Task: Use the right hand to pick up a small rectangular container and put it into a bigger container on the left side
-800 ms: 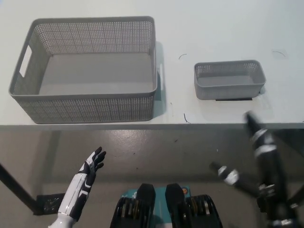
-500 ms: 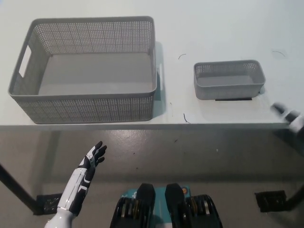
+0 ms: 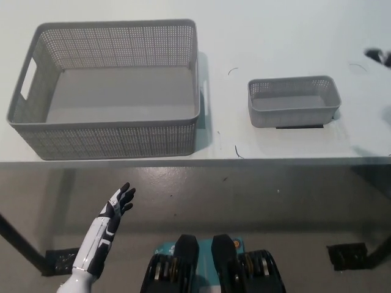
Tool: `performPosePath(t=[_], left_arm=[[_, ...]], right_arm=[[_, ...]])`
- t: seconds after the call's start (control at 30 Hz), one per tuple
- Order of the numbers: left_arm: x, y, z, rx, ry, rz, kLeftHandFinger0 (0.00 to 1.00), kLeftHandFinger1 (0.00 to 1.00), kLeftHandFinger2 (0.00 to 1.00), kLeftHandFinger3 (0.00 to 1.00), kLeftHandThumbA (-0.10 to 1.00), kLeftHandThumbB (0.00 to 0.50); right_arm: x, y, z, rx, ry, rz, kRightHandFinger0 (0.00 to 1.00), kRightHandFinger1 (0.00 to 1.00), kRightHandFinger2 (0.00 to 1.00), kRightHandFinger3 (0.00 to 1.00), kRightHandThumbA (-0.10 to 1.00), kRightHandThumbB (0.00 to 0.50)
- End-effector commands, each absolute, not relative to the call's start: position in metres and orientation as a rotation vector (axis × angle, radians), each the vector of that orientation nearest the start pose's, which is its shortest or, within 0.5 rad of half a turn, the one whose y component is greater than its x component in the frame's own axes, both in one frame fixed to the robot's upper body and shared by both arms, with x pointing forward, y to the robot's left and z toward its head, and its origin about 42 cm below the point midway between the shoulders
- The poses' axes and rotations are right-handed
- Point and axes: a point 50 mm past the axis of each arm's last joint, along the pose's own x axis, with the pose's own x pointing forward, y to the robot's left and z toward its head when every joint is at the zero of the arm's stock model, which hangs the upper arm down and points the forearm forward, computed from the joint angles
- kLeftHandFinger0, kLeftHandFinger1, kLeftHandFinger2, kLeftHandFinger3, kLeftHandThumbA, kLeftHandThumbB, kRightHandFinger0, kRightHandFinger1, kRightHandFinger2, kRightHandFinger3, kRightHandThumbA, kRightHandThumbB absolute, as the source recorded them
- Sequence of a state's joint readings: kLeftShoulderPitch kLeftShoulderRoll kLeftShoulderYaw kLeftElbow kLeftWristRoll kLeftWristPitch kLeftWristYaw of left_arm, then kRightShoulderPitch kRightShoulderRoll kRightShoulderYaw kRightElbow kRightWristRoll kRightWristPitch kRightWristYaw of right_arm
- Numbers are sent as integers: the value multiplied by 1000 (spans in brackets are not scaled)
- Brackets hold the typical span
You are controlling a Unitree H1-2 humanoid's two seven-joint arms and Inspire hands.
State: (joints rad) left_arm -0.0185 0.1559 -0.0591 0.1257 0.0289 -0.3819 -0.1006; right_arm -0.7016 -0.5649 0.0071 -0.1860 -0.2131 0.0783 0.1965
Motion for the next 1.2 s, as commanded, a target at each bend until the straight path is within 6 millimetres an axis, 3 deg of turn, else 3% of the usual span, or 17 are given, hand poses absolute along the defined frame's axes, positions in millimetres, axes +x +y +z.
performPosePath(t=[0.0, 0.1, 0.17, 0.23, 0.33, 0.43, 0.57, 0.63, 0.77, 0.87, 1.0, 1.17], left_arm=[[288, 245, 110, 204, -364, -204, 1000, 1000, 1000, 1000, 1000, 307], [287, 244, 108, 204, -357, -205, 1000, 1000, 1000, 1000, 1000, 293], [286, 243, 106, 206, -355, -202, 1000, 1000, 1000, 1000, 1000, 298], [287, 243, 106, 209, -356, -200, 1000, 1000, 1000, 1000, 1000, 298], [285, 243, 104, 212, -349, -199, 1000, 1000, 1000, 1000, 1000, 298], [284, 241, 104, 210, -340, -192, 1000, 1000, 1000, 1000, 1000, 299], [283, 241, 104, 216, -333, -187, 1000, 1000, 1000, 1000, 1000, 316], [282, 242, 103, 217, -330, -187, 1000, 1000, 1000, 1000, 1000, 319], [281, 242, 103, 214, -325, -193, 1000, 1000, 1000, 1000, 1000, 313], [279, 243, 103, 243, -323, -189, 1000, 1000, 1000, 1000, 1000, 287], [280, 242, 104, 248, -326, -188, 1000, 1000, 1000, 1000, 1000, 280], [280, 242, 104, 248, -323, -190, 1000, 1000, 1000, 1000, 1000, 291]], right_arm=[[488, -270, 544, -1255, -255, 290, 1000, 1000, 1000, 1000, 1000, 412], [525, -255, 546, -1303, -162, 353, 1000, 1000, 1000, 1000, 1000, 433], [543, -243, 545, -1349, -75, 414, 1000, 1000, 1000, 1000, 1000, 412], [552, -230, 541, -1390, -52, 428, 1000, 1000, 1000, 1000, 1000, 374], [569, -204, 527, -1501, 18, 418, 1000, 1000, 1000, 1000, 1000, 364], [578, -180, 519, -1590, 110, 390, 1000, 1000, 1000, 1000, 1000, 431], [584, -162, 509, -1647, 160, 514, 1000, 1000, 1000, 1000, 1000, 347], [586, -154, 504, -1674, 215, 525, 1000, 1000, 1000, 1000, 1000, 347], [590, -149, 496, -1667, 291, 564, 1000, 1000, 1000, 1000, 1000, 352], [592, -145, 488, -1668, 360, 565, 1000, 1000, 1000, 1000, 1000, 404], [594, -145, 477, -1658, 390, 570, 1000, 1000, 1000, 1000, 1000, 365], [597, -146, 463, -1688, 394, 526, 1000, 1000, 1000, 1000, 1000, 389]])
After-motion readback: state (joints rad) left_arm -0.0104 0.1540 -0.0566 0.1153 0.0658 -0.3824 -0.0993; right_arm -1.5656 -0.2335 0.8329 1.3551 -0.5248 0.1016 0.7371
